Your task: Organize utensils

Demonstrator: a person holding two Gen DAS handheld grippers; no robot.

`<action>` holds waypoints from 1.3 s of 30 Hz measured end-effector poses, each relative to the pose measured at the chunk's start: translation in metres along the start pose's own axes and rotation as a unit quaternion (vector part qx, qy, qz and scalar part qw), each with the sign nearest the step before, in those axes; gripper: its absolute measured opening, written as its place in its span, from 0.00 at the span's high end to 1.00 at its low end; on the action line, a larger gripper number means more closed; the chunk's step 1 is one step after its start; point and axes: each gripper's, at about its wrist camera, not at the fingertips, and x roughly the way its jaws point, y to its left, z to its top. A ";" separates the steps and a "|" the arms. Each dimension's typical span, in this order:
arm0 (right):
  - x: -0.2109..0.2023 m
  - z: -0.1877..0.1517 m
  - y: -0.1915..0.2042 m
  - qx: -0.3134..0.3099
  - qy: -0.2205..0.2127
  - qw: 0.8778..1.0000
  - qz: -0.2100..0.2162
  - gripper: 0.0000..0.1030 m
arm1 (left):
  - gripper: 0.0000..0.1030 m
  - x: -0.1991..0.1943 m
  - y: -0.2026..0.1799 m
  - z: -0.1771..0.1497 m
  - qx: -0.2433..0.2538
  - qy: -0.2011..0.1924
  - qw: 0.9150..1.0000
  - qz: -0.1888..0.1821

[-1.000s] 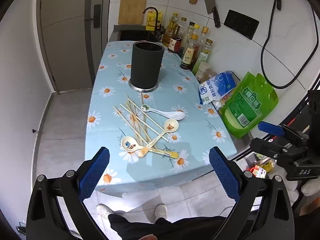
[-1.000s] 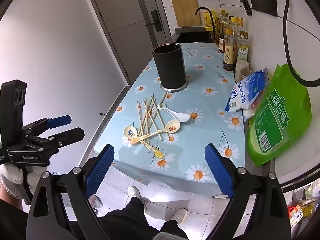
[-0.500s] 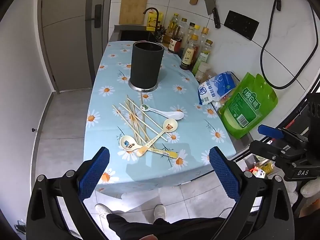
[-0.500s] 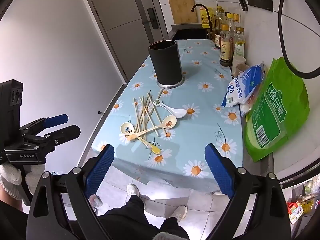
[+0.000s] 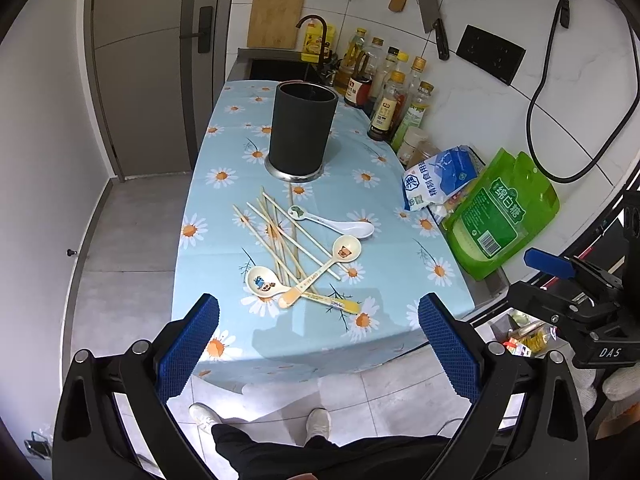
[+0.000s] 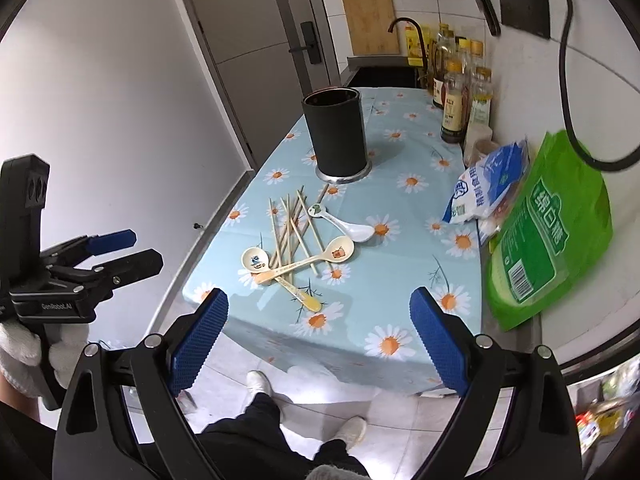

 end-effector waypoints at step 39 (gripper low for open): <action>0.007 0.008 -0.009 0.009 0.008 1.000 -0.001 0.11 | 0.06 0.010 -0.005 -0.003 0.001 0.014 1.000 -0.004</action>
